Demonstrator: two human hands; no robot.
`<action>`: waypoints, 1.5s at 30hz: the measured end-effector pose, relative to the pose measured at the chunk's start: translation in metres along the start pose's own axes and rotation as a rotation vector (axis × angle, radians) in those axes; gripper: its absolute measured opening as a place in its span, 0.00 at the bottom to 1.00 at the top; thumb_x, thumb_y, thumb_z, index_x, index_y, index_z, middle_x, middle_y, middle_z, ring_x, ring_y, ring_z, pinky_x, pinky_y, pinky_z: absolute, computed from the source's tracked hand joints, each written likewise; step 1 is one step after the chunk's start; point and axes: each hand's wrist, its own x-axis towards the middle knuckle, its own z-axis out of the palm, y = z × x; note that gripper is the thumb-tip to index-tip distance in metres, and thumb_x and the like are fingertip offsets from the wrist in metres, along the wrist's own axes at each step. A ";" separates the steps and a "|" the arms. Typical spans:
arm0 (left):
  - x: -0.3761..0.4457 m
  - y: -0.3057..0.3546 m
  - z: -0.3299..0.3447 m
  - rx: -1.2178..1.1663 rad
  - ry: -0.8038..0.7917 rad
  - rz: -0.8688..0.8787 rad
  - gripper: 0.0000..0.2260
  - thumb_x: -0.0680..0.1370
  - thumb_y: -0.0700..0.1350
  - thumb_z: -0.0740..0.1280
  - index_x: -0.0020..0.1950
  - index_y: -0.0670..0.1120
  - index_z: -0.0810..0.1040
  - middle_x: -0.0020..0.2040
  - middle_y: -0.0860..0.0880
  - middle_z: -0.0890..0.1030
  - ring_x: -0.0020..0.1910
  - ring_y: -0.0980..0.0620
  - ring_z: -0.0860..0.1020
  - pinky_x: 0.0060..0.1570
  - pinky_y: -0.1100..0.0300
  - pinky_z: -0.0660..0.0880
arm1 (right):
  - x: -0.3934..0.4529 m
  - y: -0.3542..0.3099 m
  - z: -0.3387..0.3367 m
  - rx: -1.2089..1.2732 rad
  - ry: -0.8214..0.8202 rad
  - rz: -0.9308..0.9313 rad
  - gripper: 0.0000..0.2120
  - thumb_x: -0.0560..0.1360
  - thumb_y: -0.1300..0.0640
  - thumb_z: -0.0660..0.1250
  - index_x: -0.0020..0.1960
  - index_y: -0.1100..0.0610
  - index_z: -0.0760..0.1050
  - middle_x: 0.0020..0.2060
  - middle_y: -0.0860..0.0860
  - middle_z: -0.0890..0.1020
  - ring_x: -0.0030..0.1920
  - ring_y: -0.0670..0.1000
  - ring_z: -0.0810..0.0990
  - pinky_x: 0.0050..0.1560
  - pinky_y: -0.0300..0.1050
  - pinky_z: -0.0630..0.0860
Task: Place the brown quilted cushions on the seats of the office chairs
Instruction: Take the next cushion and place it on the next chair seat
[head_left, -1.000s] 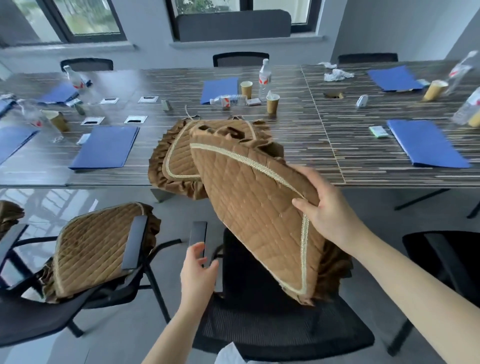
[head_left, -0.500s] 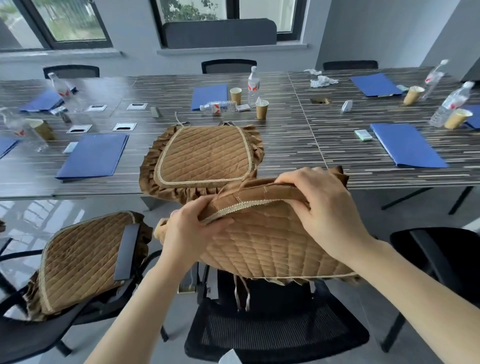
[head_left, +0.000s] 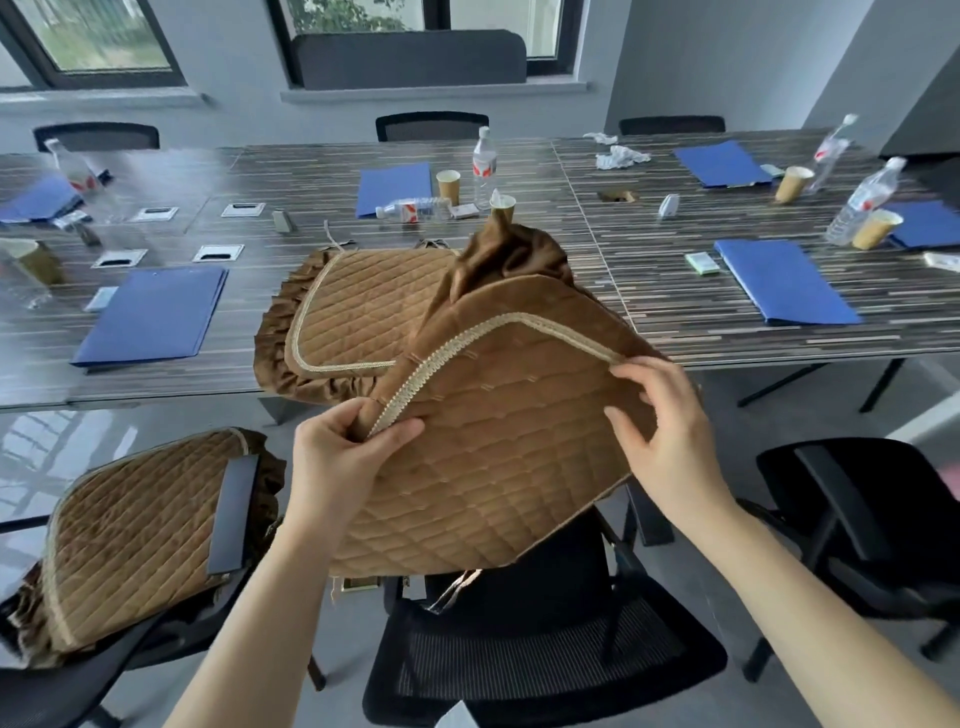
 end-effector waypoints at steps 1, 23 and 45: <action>0.002 -0.001 -0.005 -0.054 0.017 -0.021 0.11 0.65 0.46 0.80 0.34 0.42 0.80 0.33 0.47 0.75 0.36 0.50 0.73 0.41 0.52 0.73 | -0.005 0.007 0.003 0.004 0.013 0.080 0.20 0.72 0.63 0.72 0.63 0.61 0.73 0.59 0.54 0.74 0.61 0.52 0.74 0.61 0.57 0.75; 0.039 -0.106 -0.050 -0.330 0.214 -0.306 0.08 0.79 0.36 0.66 0.54 0.47 0.75 0.51 0.50 0.82 0.53 0.50 0.79 0.50 0.57 0.78 | 0.016 0.065 0.016 0.497 0.060 0.801 0.22 0.71 0.62 0.74 0.59 0.51 0.69 0.55 0.49 0.82 0.55 0.51 0.81 0.55 0.57 0.78; -0.026 -0.266 0.081 0.100 0.458 -0.907 0.11 0.77 0.40 0.68 0.59 0.44 0.76 0.54 0.46 0.80 0.56 0.43 0.79 0.54 0.51 0.74 | -0.050 0.229 0.083 0.043 -0.349 0.888 0.23 0.71 0.60 0.74 0.63 0.56 0.72 0.54 0.54 0.80 0.56 0.57 0.79 0.60 0.56 0.75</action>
